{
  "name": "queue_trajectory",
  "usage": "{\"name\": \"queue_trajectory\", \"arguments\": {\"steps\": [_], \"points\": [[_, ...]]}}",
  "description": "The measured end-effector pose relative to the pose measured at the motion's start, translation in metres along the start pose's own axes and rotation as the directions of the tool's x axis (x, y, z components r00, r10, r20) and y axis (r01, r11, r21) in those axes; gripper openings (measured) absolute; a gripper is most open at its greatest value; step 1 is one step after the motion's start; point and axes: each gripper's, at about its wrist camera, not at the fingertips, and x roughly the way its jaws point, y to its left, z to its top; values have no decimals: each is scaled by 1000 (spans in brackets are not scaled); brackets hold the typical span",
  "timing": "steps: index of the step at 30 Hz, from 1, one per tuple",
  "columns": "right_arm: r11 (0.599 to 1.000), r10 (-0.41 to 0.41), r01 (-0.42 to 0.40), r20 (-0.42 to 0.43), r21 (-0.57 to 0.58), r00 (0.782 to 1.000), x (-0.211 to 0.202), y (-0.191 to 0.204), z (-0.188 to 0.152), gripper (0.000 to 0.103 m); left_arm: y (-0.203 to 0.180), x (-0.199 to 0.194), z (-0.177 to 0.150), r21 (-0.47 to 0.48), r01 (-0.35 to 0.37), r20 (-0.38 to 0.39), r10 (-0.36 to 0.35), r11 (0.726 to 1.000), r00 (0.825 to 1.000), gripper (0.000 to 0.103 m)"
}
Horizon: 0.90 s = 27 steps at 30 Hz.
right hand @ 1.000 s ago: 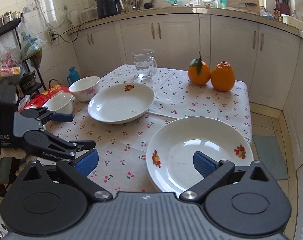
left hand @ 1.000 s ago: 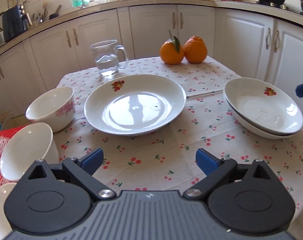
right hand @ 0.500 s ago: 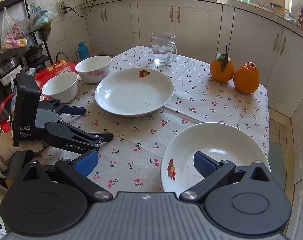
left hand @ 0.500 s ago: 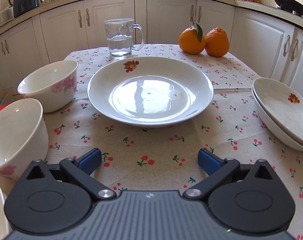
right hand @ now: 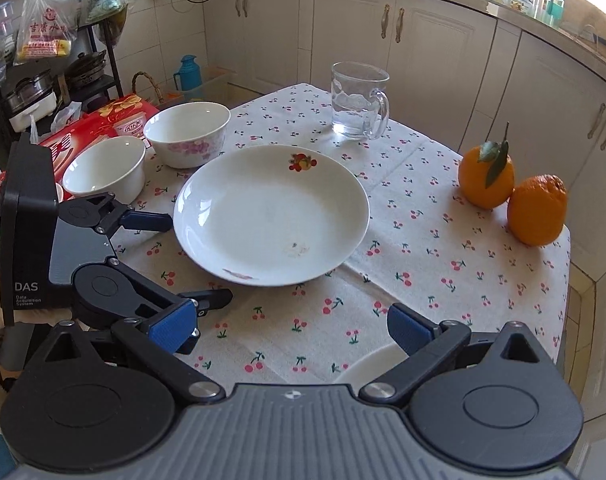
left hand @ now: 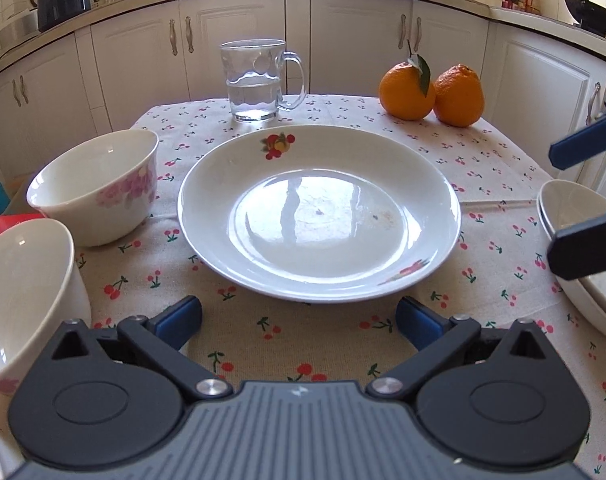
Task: Organize plates and bowls
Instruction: 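Move the right tool toward the next white plate, then grasp the rim of the white fruit-decal plate with the right tool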
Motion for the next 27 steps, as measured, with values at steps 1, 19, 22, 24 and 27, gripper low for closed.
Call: {"name": "queue_trajectory", "arguments": {"steps": [1,19,22,24,27], "points": [[1000,6,-6,-3,-11,1000,4,-1,6,103,0,1,1,0,0,3,0,1000,1000,103],[986,134,-145,-117,-84,984,96,-46,72,103,0,8,5,54,60,36,-62,997,997,102],[983,157,-168,-131,-80,979,114,-54,82,103,1,9,5,61,69,37,-71,996,997,102],[978,180,-191,-134,-81,975,126,-59,89,102,1,9,5,66,74,39,-76,995,996,100],[970,218,-230,-139,-76,966,141,-64,99,100,1,8,5,70,76,46,-80,995,996,96]]}}
